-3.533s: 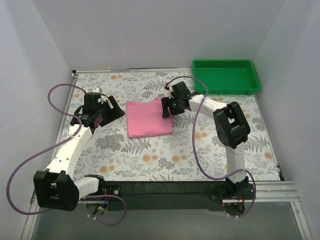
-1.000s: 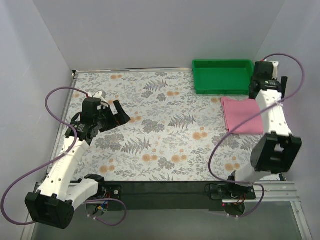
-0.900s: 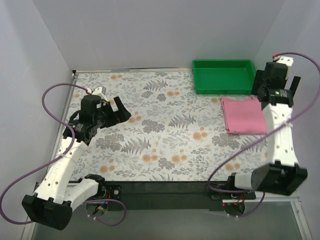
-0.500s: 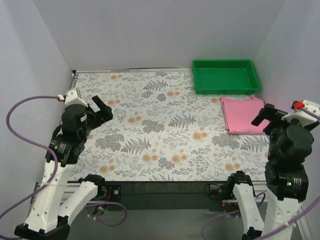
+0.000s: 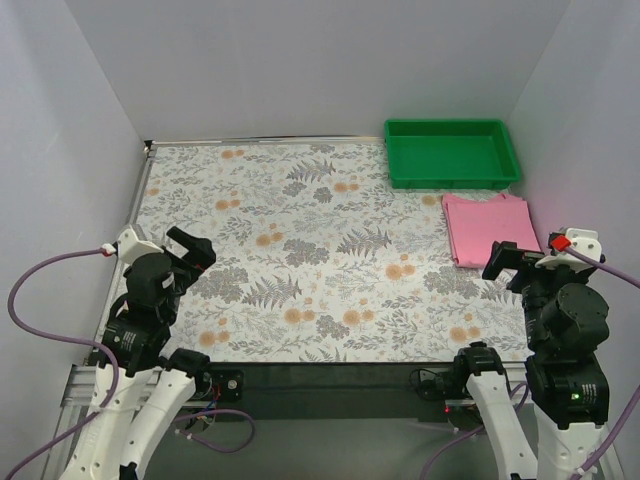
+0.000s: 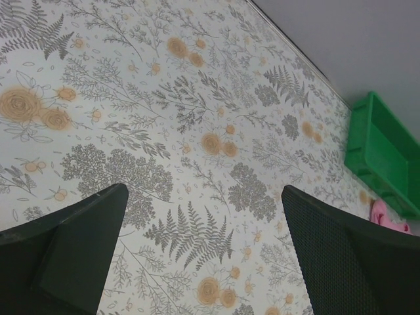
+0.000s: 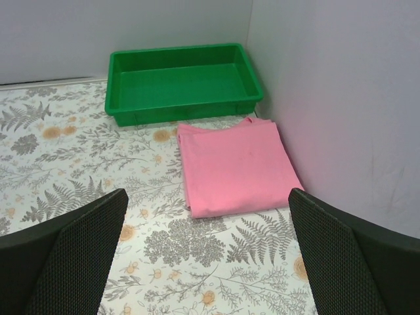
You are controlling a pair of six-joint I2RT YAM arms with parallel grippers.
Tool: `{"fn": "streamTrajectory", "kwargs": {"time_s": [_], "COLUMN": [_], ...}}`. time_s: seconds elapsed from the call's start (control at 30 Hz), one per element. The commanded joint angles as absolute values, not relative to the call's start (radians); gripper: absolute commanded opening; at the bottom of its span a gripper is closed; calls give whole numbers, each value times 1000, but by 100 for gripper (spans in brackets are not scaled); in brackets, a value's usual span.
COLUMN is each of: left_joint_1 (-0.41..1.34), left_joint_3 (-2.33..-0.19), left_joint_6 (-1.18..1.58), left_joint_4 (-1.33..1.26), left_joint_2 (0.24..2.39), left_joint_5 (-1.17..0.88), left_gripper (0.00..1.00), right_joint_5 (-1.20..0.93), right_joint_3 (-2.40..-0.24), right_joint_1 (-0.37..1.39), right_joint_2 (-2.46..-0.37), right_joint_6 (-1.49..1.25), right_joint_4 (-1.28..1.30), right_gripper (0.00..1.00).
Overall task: Fold and stack the t-shirts
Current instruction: Neatly place the folded tshirt to the corner
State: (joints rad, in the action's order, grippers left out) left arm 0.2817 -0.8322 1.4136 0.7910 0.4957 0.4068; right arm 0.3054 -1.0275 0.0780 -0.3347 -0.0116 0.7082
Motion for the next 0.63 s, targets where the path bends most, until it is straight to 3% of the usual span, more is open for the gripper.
{"fn": "streamTrajectory", "kwargs": {"time_s": [0.0,0.6], "left_joint_1": [282,281], "left_joint_3": [-790,-764], "left_joint_6": [1479,1413], "left_joint_4": [651,483], "left_joint_2": [446,502], "left_joint_5": [417,407], "left_gripper": [98,98], "right_joint_5": [261,216], "right_joint_3": [-1026,-973], "right_joint_1": [97,104], "right_joint_2": [-328,-324], "right_joint_6": [63,66], "right_joint_4": [606,566], "right_gripper": [98,98]}}
